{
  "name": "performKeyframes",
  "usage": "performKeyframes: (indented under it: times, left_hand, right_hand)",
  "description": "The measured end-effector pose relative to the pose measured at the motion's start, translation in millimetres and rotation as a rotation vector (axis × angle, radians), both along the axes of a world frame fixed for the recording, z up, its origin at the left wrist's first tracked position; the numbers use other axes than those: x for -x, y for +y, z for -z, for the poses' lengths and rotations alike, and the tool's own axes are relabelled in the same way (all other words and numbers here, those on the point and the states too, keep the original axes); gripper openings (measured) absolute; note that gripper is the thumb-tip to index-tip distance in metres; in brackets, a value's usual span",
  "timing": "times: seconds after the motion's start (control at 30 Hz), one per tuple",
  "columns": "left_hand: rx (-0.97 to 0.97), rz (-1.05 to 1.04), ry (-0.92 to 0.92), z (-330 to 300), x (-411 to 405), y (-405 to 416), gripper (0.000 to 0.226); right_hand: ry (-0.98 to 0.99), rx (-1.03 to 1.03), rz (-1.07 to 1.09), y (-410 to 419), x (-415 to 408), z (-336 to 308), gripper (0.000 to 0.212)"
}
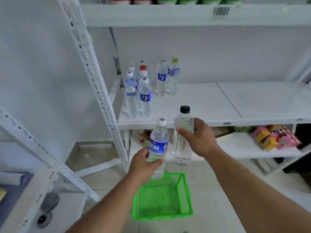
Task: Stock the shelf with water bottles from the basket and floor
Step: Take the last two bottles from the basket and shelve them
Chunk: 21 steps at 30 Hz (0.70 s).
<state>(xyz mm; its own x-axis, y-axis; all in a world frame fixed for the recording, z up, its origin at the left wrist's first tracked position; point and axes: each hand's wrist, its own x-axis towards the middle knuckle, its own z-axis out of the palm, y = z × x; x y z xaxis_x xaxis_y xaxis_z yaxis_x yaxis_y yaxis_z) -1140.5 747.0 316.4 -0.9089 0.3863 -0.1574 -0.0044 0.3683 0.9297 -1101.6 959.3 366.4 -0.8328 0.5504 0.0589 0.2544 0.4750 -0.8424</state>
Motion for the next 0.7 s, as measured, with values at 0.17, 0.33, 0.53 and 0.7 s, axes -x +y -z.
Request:
performKeyframes:
  times: [0.17,0.33,0.53,0.7]
  left_hand:
    - [-0.052,-0.009,0.048,-36,-5,8,0.029]
    - [-0.063,-0.025,0.091,-54,-7,32,0.030]
    - [-0.079,-0.101,0.090,-69,-7,80,0.030]
    - [-0.081,-0.183,0.064,-76,-5,119,0.032]
  right_hand:
    - [0.079,0.019,0.003,3,-8,-34,0.051]
    - [0.120,0.019,-0.041,22,-9,-56,0.044]
    - [0.171,0.042,-0.099,62,-4,-72,0.043]
    - [0.180,0.081,-0.131,102,11,-80,0.052]
